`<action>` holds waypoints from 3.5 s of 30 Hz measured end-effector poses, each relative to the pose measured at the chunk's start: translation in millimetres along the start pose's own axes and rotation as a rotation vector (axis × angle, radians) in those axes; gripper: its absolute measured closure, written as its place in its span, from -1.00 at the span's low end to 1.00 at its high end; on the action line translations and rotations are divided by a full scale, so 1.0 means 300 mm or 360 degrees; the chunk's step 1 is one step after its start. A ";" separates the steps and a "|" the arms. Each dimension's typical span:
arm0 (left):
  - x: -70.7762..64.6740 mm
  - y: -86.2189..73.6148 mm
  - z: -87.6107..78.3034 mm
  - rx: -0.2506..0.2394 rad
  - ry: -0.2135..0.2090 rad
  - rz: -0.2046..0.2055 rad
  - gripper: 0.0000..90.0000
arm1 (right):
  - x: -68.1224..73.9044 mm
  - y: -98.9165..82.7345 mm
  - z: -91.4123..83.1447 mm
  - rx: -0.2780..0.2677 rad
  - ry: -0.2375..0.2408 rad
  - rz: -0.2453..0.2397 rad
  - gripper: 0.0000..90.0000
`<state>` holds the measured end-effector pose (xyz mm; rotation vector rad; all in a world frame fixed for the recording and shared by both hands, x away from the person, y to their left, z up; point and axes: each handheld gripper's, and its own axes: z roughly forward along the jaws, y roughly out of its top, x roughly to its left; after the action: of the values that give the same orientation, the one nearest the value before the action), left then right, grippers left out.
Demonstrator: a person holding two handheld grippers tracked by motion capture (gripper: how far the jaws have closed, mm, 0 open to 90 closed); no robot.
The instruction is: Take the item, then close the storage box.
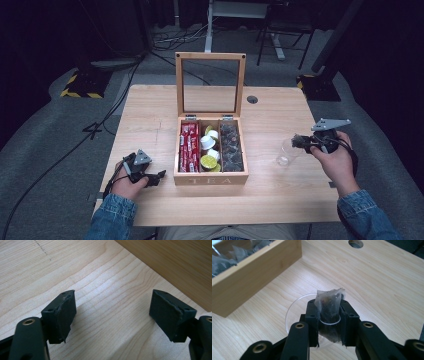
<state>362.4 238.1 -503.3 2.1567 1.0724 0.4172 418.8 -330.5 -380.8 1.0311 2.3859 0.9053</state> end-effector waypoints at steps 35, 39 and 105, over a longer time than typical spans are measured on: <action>0.009 0.007 0.006 0.0000 0.0003 -0.0012 -0.52 | 0.032 0.027 0.032 -0.0231 0.0063 0.0137 -0.29; 0.012 0.008 0.008 0.0002 0.0002 -0.0016 -0.53 | 0.039 0.054 0.024 -0.0289 0.0065 0.0145 -0.31; 0.030 0.018 0.017 0.0005 -0.0003 -0.0008 -0.53 | -0.031 0.765 0.403 -0.0535 0.0142 0.0189 -0.23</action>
<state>373.8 240.6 -503.3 2.1561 1.0779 0.4116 608.0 -168.5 -308.1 1.0230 2.1562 1.3656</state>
